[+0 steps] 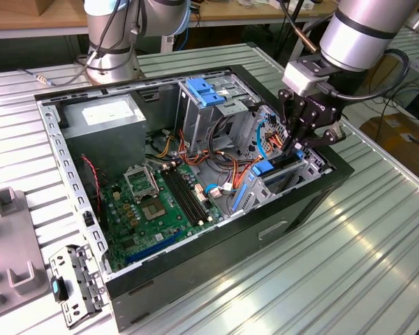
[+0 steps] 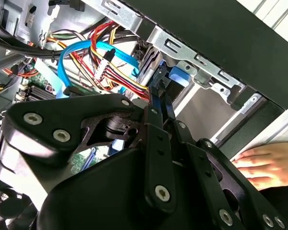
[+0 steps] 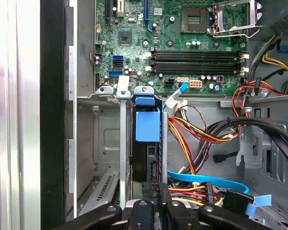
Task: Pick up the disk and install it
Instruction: 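Insert the first disk wire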
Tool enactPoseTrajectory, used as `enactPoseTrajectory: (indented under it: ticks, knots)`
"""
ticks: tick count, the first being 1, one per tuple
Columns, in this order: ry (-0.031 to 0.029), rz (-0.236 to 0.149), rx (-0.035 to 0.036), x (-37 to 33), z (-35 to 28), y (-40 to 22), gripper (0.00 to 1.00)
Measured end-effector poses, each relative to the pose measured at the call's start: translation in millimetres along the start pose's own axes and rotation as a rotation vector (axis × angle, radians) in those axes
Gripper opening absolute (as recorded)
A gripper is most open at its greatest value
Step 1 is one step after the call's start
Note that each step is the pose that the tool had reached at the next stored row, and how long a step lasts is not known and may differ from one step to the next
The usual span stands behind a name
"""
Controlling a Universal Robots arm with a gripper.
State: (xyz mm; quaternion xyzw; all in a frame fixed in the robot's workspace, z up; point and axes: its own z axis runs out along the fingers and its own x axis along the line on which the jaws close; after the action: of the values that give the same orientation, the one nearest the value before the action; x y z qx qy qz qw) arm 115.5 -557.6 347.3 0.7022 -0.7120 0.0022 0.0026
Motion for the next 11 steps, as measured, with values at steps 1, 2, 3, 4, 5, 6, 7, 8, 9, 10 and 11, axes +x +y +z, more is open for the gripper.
enactPoseTrajectory:
  ticks: [1,2,3,4,5,6,7,8,9,10,11]
  knots:
    - [0.0002,0.000,-0.0003,0.0,0.3,0.0,0.16]
    - [0.0001,0.001,-0.0007,0.0,0.8,0.0,0.16]
    - [0.0002,0.001,-0.0013,0.0,1.3,0.0,0.16]
    - [0.0002,0.001,-0.0020,0.0,1.8,0.0,0.16]
    - [0.0000,0.001,-0.0032,0.0,2.7,0.0,0.16]
    - [-0.0001,0.001,-0.0044,0.0,3.5,-0.1,0.16]
    - [0.0001,0.001,-0.0057,0.0,4.3,0.0,0.16]
    - [0.0003,0.001,-0.0071,0.0,4.9,-0.1,0.16]
    - [0.0006,0.001,-0.0084,0.0,5.2,0.0,0.16]
    - [0.0006,0.001,-0.0084,0.0,5.2,0.0,0.16]
    - [0.0004,0.001,-0.0086,0.0,5.4,-0.1,0.16]
